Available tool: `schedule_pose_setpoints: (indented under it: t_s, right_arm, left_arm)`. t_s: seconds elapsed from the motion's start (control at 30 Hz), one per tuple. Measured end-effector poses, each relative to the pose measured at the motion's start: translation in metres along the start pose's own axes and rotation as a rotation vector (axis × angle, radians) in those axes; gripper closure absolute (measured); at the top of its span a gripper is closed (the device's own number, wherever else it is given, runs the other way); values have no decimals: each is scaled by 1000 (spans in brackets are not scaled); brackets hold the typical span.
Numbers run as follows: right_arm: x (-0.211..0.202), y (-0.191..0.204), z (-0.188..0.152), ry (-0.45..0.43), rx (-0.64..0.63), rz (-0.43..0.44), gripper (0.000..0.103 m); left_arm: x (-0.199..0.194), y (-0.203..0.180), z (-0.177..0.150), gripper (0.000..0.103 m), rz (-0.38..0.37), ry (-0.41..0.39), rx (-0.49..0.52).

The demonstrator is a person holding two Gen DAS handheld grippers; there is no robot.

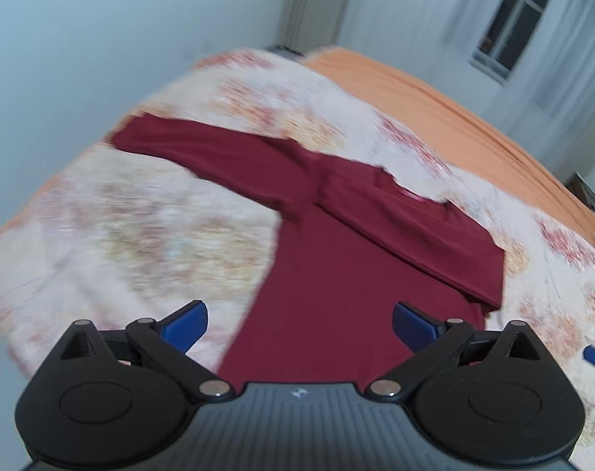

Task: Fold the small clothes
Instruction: 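Open the left tool and move it to the other sleeve cuff, then grasp the other sleeve cuff with the left tool, fold it across the body, release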

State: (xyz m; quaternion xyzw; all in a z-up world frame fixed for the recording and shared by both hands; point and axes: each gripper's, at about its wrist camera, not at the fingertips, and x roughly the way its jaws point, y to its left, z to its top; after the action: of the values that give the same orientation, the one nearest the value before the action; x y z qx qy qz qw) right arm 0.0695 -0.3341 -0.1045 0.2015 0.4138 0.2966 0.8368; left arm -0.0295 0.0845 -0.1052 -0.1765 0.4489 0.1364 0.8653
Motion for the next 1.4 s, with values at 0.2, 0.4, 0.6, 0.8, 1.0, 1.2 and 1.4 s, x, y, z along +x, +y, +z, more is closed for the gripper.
schedule_pose_setpoints:
  t_s: [0.2,0.4,0.6,0.8,1.0,1.2,1.4]
  right_arm:
    - [-6,32,21,-42,-44,-14,1]
    - [-8,69,31,-84,-100,-98,1]
    - [18,105,23,-60,-40,-234,1]
    - [84,141,12,20,55,-327,2]
    - [136,175,1,85,69,-390,3]
    - [170,197,-4,147,50,-415,3]
    - [196,208,-3,183,32,-400,4]
  left_arm:
    - [-25,66,5,1,28,-85,-166]
    - [-6,132,30,1,-41,-190,-315]
    - [58,194,77,1,-112,-238,-354]
    - [163,275,136,4,-163,-239,-503]
    - [265,335,174,15,-180,-255,-608]
    - [330,354,183,34,-167,-198,-604]
    - [362,363,183,40,-176,-175,-658]
